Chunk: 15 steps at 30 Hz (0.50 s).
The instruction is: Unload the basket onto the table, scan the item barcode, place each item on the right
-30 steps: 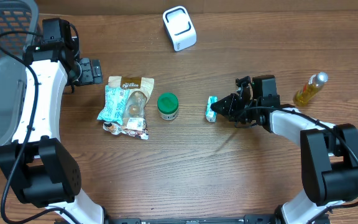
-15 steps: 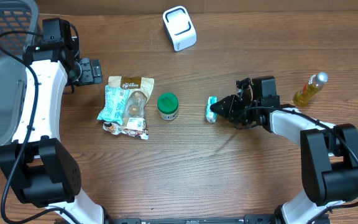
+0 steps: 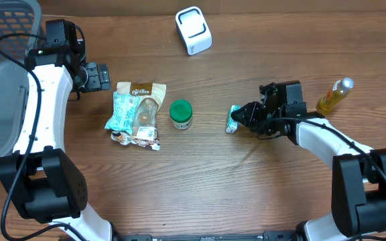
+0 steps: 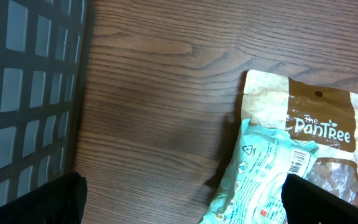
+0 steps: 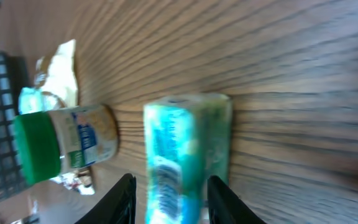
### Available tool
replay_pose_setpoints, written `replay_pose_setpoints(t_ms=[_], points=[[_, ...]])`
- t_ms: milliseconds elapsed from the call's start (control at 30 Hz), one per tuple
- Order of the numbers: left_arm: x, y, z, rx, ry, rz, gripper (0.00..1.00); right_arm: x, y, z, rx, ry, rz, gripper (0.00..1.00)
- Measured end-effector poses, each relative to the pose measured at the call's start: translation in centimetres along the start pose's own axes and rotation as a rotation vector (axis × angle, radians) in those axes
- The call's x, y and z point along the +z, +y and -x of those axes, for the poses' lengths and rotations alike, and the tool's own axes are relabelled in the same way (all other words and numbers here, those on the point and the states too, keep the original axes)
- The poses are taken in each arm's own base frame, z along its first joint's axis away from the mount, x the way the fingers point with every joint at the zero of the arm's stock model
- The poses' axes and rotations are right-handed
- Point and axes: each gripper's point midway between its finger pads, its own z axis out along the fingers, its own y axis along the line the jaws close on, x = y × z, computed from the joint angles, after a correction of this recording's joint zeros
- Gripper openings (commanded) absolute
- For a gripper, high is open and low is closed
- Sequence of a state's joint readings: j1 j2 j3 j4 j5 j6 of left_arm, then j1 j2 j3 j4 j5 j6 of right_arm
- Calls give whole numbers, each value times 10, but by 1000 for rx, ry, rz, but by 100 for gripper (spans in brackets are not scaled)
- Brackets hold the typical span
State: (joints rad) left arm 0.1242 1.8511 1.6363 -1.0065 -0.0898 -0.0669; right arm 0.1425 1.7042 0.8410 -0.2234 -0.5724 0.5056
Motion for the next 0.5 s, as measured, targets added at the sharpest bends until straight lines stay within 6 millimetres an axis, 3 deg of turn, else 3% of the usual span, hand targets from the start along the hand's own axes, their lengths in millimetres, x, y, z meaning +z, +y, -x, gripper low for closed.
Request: replay_pose_setpoints(t_ms=[100,233,333,500], points=[[0,0,0,0,0,0,100,0,-4,1,0,-7,-19,41],[0,0,0,0,0,0,100,-3,-11,-7,26,31,-62,69],[0,0,0,0,0,0,100,-9,-10,-6,40,52,-103,74],[0,0,0,0,0,0,100,-24,8,16,-12,8,-181,78]])
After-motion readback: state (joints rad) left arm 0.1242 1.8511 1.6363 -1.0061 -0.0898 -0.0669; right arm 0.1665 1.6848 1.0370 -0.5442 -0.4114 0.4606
